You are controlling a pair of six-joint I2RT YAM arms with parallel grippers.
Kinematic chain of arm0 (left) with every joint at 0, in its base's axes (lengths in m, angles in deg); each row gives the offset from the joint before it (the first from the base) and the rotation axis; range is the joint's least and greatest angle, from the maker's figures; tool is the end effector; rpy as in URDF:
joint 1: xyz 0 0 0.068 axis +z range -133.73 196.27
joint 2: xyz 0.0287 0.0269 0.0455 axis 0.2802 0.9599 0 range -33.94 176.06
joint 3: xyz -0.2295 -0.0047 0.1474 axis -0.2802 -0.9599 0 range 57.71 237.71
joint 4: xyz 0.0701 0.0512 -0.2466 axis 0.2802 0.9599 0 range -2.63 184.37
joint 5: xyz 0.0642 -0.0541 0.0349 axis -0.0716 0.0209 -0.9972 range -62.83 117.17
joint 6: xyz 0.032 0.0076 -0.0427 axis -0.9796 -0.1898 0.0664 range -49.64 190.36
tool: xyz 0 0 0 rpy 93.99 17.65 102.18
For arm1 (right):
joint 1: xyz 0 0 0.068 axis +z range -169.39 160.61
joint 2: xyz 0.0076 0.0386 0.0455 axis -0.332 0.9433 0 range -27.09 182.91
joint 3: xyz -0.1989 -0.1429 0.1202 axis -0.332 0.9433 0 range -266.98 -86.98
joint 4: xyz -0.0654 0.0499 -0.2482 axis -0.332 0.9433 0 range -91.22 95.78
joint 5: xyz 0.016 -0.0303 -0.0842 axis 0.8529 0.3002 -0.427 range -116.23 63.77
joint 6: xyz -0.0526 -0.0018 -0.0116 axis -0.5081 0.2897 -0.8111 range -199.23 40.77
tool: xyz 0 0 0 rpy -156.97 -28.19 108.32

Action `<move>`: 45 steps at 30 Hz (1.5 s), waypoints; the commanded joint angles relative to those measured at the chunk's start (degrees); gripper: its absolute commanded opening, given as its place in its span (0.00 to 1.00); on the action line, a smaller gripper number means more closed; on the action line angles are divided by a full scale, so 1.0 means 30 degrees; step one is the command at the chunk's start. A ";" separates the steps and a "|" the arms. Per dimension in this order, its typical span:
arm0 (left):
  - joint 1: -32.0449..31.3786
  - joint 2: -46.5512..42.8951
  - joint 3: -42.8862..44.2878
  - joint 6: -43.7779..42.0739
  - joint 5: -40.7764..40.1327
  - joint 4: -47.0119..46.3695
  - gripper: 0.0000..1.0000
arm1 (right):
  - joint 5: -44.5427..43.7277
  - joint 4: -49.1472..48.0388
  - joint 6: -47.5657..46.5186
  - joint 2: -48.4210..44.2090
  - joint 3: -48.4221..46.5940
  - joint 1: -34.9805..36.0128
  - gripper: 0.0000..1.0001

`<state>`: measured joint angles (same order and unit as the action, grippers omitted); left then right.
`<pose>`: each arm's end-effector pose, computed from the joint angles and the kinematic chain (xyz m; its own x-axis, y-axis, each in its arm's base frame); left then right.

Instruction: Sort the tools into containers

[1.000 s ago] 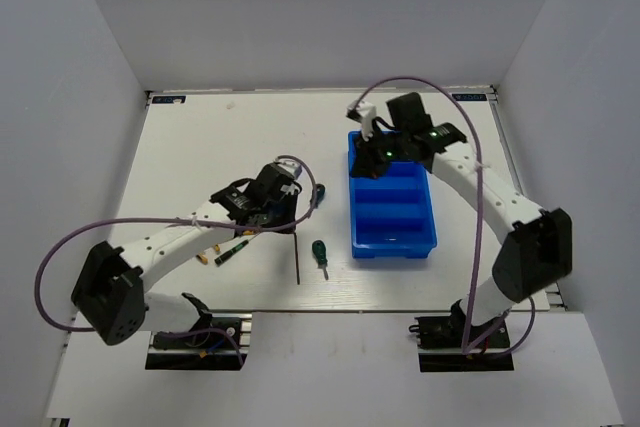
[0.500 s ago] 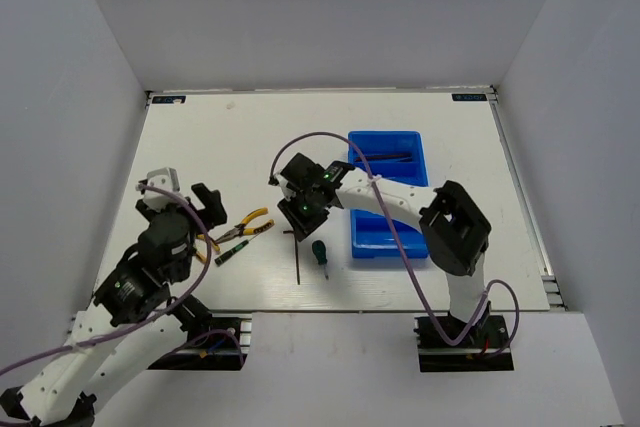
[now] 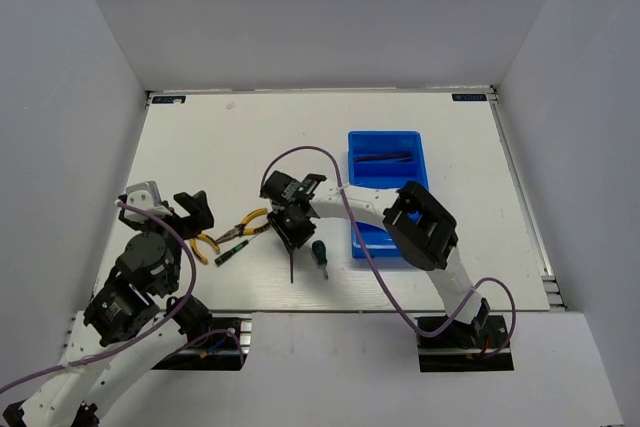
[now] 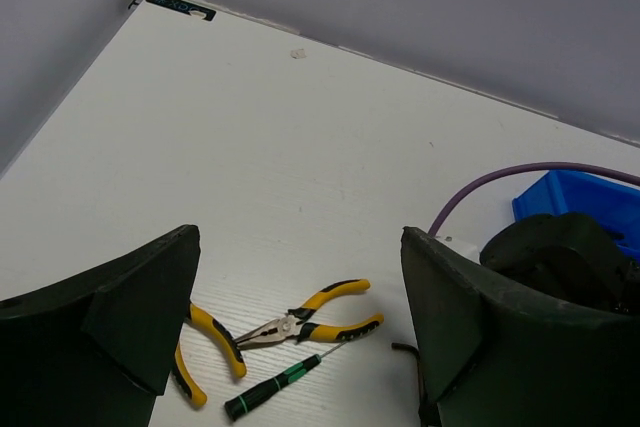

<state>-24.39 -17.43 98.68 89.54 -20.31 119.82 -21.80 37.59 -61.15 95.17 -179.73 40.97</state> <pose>0.0642 -0.0207 0.3311 -0.0624 -0.2393 -0.9689 -0.1418 0.9631 -0.2287 0.2173 0.3875 0.1666 -0.7102 -0.6224 -0.3290 -0.6946 0.6958 0.1830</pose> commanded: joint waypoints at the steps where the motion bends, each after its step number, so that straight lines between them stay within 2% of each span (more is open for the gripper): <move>1: 0.0020 0.0209 -0.0063 -0.0329 0.0240 -0.0239 0.91 | -0.0421 0.0043 0.0767 0.0525 -0.0724 0.0184 0.38; 11: 0.0020 0.0209 -0.0063 -0.0504 0.0594 -0.0239 0.91 | -0.0945 0.0451 0.2025 0.1523 -0.1249 0.0622 0.38; 12: 0.0020 0.0209 -0.0063 -0.0504 0.0594 -0.0239 0.91 | -0.2601 0.0743 0.2173 0.1842 -0.1541 0.0913 0.36; 21: 0.0020 0.0209 -0.0063 -0.0504 0.0769 -0.0239 0.91 | -0.7914 0.1390 0.3229 0.3631 -0.1546 0.2380 0.22; 25: 0.0020 0.0209 -0.0063 -0.0504 0.0769 -0.0239 0.91 | -0.8360 0.1361 0.2848 0.4188 -0.0901 0.2498 0.20; 28: 0.0020 0.0209 -0.0063 -0.0504 0.0769 -0.0239 0.91 | -0.8038 0.1214 0.2380 0.4510 -0.0461 0.2322 0.03; 29: 0.0020 0.0209 -0.0063 -0.0504 0.0769 -0.0239 0.91 | -0.7603 0.1186 0.2031 0.4540 -0.0257 0.2206 0.00; 35: 0.0020 0.0033 -0.0063 -0.0504 0.0769 -0.0239 0.91 | -0.5259 0.1069 0.0887 0.2936 0.0038 0.1415 0.00; 39: 0.0020 0.0033 -0.0063 -0.0504 0.0945 -0.0239 0.91 | 0.1344 0.0572 -0.2910 0.0271 -0.0166 0.0478 0.00; 42: 0.0020 0.0033 -0.0063 -0.0680 0.0945 -0.0239 0.91 | 0.3993 0.0512 -0.4941 -0.1108 -0.0518 0.0214 0.00; 45: 0.0020 0.0033 -0.0063 -0.0680 0.0945 -0.0239 0.91 | 0.4558 0.0335 -0.5941 -0.1990 -0.0898 0.0067 0.00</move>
<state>-24.39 -17.38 98.68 88.18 -18.28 119.47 -16.99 37.74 -71.64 95.13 -181.23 40.64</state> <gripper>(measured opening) 0.914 0.023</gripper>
